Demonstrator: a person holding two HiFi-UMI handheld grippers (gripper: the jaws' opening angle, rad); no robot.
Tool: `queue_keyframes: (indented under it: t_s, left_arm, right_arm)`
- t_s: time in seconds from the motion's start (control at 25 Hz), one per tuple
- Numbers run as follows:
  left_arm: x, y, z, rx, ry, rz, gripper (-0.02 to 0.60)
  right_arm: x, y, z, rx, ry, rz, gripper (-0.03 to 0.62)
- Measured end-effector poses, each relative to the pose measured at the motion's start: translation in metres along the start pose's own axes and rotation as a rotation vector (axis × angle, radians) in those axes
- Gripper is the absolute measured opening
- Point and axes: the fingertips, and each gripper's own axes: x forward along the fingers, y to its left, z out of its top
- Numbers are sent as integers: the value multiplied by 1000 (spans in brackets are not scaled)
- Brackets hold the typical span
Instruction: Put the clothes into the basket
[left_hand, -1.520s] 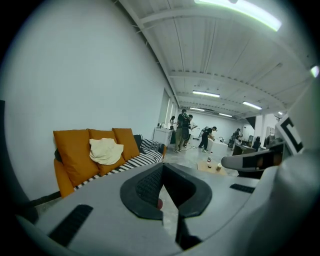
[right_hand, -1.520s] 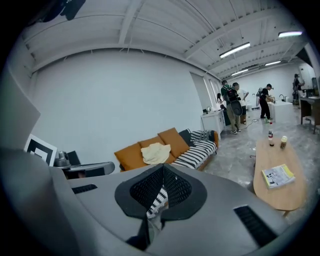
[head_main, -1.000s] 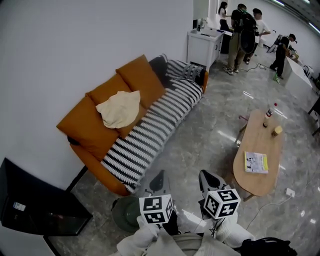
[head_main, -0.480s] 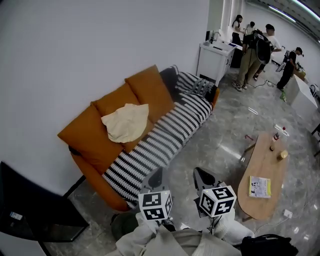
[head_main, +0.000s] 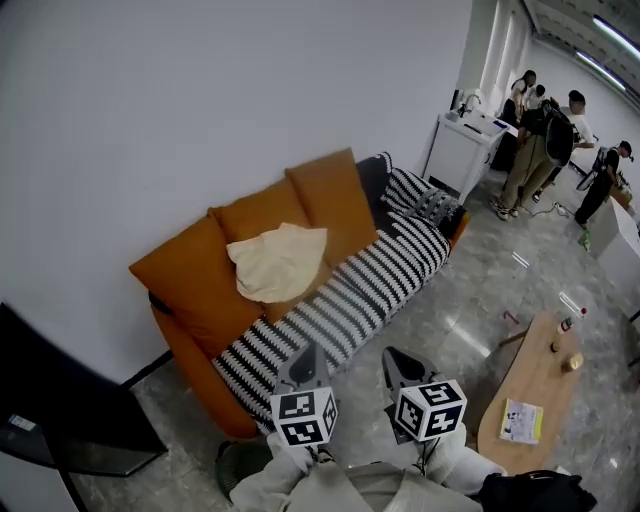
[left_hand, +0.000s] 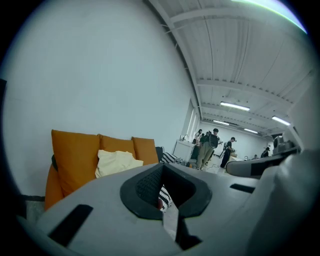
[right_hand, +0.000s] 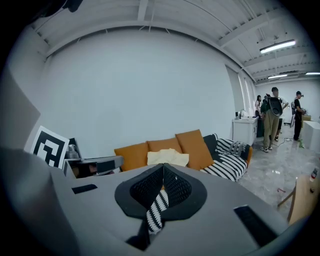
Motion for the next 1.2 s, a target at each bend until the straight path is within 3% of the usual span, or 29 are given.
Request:
queue_keyframes:
  t_s: [0.4,0.68,1.2]
  left_arm:
    - [-2,58,-18,-44,38,126,3]
    - [-10,98,-22,-69,53,270,3]
    - [45,146,31,-166,-42,590,2]
  right_arm:
    - [60,29,-12,-12,76,102,23]
    - [109,53,-8,-19,107,231,23]
    - [238,67,52,-119,159,545,23]
